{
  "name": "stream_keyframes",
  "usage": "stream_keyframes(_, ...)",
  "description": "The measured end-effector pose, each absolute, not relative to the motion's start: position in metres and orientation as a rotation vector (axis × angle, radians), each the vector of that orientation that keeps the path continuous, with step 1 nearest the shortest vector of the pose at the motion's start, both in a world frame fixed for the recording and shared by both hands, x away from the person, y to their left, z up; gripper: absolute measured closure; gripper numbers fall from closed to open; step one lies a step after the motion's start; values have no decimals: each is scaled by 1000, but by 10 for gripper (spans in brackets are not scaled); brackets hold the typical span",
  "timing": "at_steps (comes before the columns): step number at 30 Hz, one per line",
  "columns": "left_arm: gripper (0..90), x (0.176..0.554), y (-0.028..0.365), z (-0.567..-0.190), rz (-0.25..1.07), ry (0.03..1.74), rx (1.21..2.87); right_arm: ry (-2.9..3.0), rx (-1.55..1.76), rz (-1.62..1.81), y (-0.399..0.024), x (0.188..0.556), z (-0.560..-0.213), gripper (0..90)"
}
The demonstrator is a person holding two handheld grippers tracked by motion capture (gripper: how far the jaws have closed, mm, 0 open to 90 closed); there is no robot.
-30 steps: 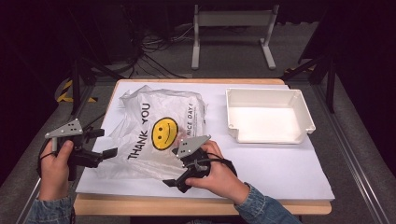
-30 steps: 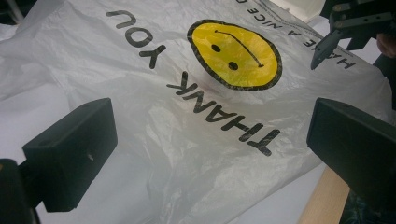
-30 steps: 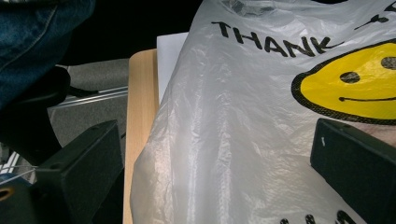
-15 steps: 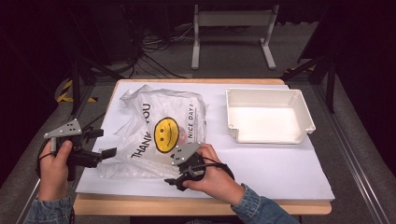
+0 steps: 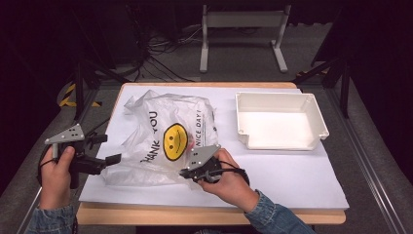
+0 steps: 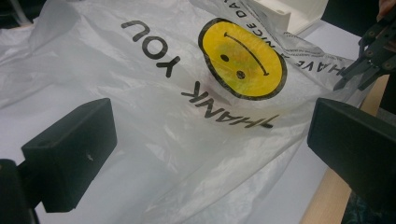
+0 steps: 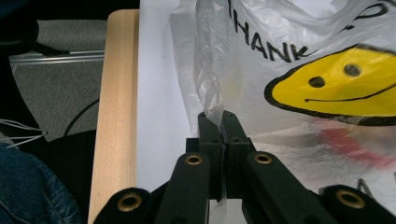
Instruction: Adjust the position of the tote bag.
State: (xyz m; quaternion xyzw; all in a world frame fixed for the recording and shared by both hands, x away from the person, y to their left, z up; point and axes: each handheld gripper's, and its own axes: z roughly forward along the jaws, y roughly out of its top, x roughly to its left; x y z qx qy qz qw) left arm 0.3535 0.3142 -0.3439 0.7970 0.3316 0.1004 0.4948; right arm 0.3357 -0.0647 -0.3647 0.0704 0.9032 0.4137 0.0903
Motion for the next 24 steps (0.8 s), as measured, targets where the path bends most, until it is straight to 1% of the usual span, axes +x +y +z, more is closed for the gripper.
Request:
stream_keyframes(14, 20, 360, 314, -336, 252, 774, 1888, 2584, 310, 1260, -115, 337, -343, 891)
stream_keyframes(24, 19, 363, 311, -335, 248, 758, 1898, 2580, 369, 1228, -144, 336, -343, 891)
